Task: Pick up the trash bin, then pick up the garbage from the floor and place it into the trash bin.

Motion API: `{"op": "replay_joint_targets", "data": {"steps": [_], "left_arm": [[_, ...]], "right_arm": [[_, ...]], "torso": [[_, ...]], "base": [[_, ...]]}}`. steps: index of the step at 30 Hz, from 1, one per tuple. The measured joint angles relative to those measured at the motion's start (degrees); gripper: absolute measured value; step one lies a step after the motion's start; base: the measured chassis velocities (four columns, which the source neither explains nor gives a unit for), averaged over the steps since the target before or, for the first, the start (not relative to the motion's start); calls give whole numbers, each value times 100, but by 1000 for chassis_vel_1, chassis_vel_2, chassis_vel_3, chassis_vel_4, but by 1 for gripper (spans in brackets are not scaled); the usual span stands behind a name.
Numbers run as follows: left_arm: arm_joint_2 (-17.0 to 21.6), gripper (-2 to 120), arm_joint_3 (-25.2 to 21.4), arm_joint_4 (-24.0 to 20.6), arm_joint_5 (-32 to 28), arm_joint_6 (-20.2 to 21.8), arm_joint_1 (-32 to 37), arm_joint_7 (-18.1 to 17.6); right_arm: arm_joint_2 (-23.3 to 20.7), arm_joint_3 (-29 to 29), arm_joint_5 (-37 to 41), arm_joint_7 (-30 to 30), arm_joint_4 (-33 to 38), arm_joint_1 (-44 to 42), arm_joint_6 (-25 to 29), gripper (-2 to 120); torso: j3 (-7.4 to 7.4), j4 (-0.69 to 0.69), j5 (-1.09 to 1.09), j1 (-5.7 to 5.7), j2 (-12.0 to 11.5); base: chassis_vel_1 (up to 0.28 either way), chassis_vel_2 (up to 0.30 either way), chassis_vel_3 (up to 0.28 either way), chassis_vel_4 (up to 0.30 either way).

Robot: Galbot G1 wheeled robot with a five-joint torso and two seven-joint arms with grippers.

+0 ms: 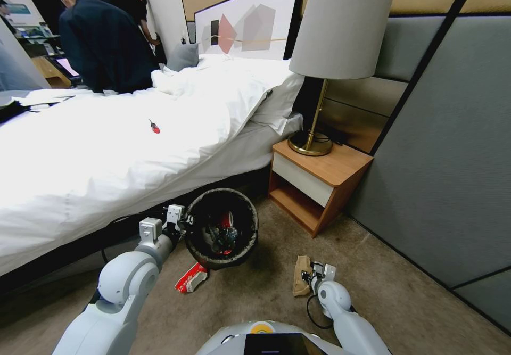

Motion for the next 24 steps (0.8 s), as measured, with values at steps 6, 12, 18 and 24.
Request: {"op": "replay_joint_targets", "data": {"steps": [6,12,18,24], "left_arm": [[5,1,-1,1,0,0,-2,0],[9,1,-3,-16,1,0,3,-2],[10,1,-3,-39,-1,0,21,-3],[16,1,-2,-57,-4,0,31,-4]], "right_arm": [[-18,79,-299,-125,101,-19,108,0],[-89,279,-463,-130,625,-98,170,0],[-278,618,-481,-106,1783,-258,115,0],[-577,825,-159,10,2955,-312,-80,0]], "torso": [[0,0,1,0,0],[0,0,2,0,0],[0,0,1,0,0],[0,0,0,0,0]], "base": [[0,0,0,0],[0,0,0,0],[0,0,0,0],[0,0,0,0]]}}
